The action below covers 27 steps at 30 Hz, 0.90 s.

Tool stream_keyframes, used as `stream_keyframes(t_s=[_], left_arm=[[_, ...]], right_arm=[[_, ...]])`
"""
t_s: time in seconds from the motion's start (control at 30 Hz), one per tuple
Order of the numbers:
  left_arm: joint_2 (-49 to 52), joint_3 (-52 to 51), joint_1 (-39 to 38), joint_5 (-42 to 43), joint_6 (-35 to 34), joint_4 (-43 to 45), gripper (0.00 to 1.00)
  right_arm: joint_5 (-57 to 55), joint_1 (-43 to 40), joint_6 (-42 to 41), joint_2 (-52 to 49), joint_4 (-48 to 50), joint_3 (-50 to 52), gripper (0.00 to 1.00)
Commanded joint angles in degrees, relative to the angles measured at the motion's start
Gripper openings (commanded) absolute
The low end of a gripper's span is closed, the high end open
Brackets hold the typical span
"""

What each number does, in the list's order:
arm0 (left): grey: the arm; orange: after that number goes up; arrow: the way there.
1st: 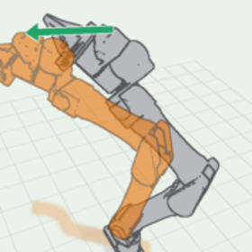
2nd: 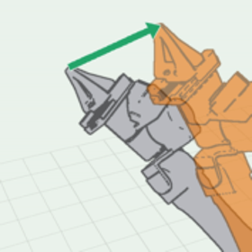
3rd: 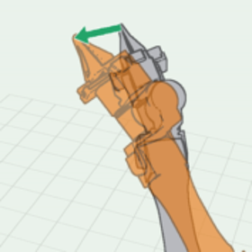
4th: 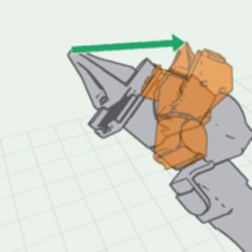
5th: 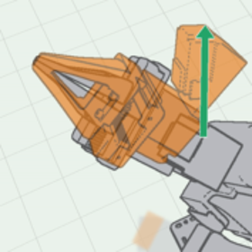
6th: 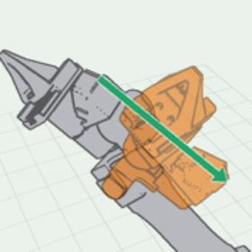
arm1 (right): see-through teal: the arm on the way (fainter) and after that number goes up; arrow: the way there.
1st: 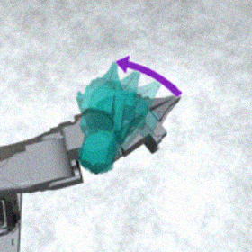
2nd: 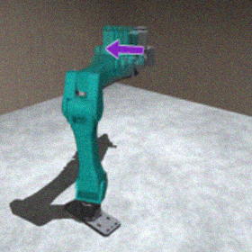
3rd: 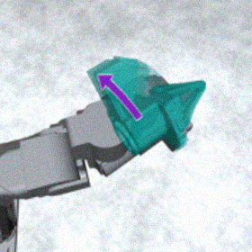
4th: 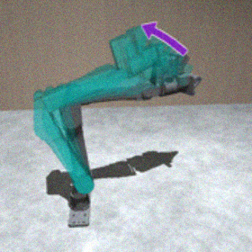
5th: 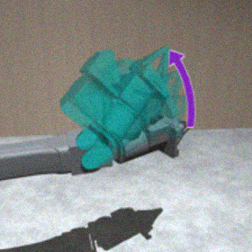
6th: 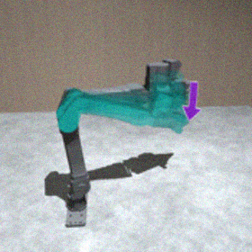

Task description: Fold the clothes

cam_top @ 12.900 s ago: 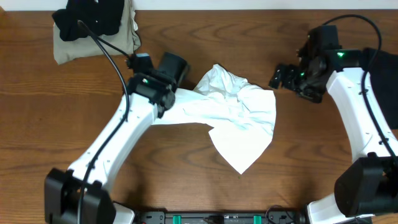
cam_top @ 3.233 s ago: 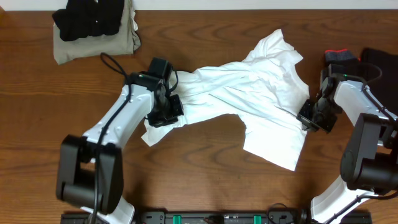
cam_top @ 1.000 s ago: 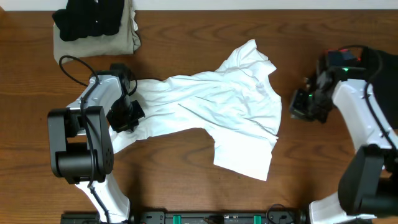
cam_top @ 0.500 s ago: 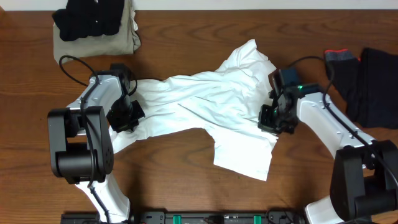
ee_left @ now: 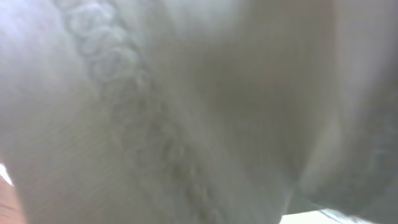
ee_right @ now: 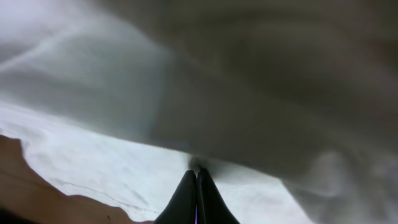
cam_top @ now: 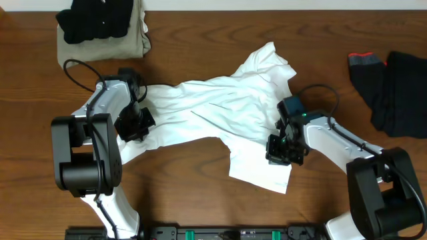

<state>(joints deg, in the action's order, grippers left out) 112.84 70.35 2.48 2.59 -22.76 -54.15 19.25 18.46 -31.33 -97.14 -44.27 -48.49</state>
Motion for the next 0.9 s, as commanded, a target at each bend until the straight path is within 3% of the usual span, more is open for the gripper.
stream_keyframes(t_s=[0.0,0.37,0.67,0.87], left_arm=[[2.9,-1.9,0.6,-3.1,0.3,0.6,0.06],[2.9,-1.9,0.7,-3.3,0.7,-0.9,0.06],[2.9,-1.9,2.5,-3.3,2.2,-1.1,0.07],[2.9,-1.9,3.7,-3.3,2.2,-1.3,0.22]], right_arm=[[0.1,0.3,-1.5,-0.5,0.2,0.5,0.01],[-4.7,-1.4,-5.5,-0.5,0.1,2.8,0.01],[-7.0,-12.1,-5.0,-0.5,0.3,2.8,0.01],[-7.5,-20.1,-2.8,-0.5,1.1,2.7,0.01]])
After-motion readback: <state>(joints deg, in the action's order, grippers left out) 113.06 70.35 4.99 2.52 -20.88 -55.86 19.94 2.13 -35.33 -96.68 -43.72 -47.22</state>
